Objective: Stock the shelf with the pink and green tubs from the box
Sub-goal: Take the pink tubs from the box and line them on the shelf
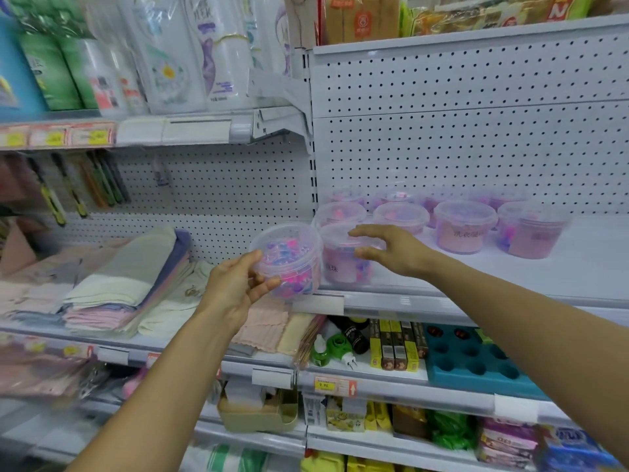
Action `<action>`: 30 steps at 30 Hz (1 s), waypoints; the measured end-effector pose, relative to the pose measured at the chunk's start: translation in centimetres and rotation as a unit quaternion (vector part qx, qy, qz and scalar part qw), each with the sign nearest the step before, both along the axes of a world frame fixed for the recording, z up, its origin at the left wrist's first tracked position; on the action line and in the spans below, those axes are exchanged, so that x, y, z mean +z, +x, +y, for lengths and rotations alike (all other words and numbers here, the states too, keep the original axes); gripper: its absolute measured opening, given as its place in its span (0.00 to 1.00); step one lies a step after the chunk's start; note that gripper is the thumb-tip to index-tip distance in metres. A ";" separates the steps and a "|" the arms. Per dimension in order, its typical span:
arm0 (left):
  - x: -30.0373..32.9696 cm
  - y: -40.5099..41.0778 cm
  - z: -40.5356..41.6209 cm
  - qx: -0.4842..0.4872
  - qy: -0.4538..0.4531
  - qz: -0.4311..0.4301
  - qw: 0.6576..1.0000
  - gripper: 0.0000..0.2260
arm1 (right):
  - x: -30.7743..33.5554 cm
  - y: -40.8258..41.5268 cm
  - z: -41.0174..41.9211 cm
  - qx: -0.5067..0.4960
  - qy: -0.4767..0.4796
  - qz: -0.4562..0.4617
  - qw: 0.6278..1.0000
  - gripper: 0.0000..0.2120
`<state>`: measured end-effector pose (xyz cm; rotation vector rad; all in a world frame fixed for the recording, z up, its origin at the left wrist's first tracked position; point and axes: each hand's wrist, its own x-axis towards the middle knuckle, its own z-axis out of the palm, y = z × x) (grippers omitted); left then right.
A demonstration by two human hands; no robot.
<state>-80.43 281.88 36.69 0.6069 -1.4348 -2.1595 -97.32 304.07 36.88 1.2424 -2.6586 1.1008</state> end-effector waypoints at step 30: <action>2.1 -9.0 6.8 -0.058 -0.564 -0.014 0.824 0.11 | 5.0 1.9 9.8 -0.261 -0.189 -0.277 0.905 0.12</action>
